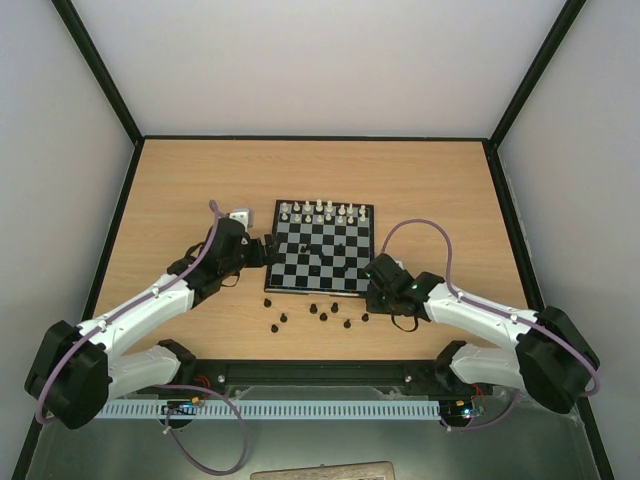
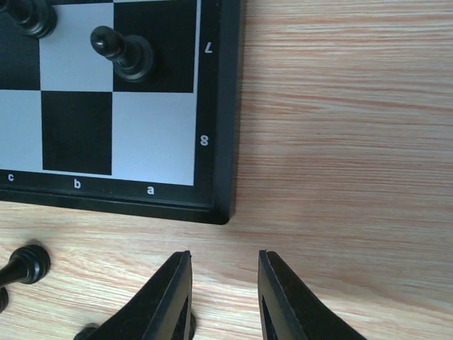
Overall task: Set up the chess pieces on the board
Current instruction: Adjust the chessboard at the center of the board.
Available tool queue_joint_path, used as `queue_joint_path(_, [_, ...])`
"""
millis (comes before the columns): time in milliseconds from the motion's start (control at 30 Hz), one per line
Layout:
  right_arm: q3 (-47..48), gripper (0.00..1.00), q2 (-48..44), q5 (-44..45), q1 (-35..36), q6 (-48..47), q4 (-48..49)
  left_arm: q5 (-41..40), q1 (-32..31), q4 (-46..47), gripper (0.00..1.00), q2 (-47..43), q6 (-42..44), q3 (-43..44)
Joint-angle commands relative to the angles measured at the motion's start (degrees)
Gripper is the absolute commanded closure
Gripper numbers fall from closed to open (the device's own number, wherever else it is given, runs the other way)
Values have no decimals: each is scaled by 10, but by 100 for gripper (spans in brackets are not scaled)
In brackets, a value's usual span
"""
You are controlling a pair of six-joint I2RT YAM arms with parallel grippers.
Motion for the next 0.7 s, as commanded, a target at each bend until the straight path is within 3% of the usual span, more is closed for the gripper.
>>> queue_joint_path(0, [-7, 74, 25, 7, 8, 18, 20, -1, -4, -6, 1, 3, 6, 15])
queue_joint_path(667, [19, 73, 108, 65, 8, 23, 29, -3, -6, -8, 0, 2, 6, 15])
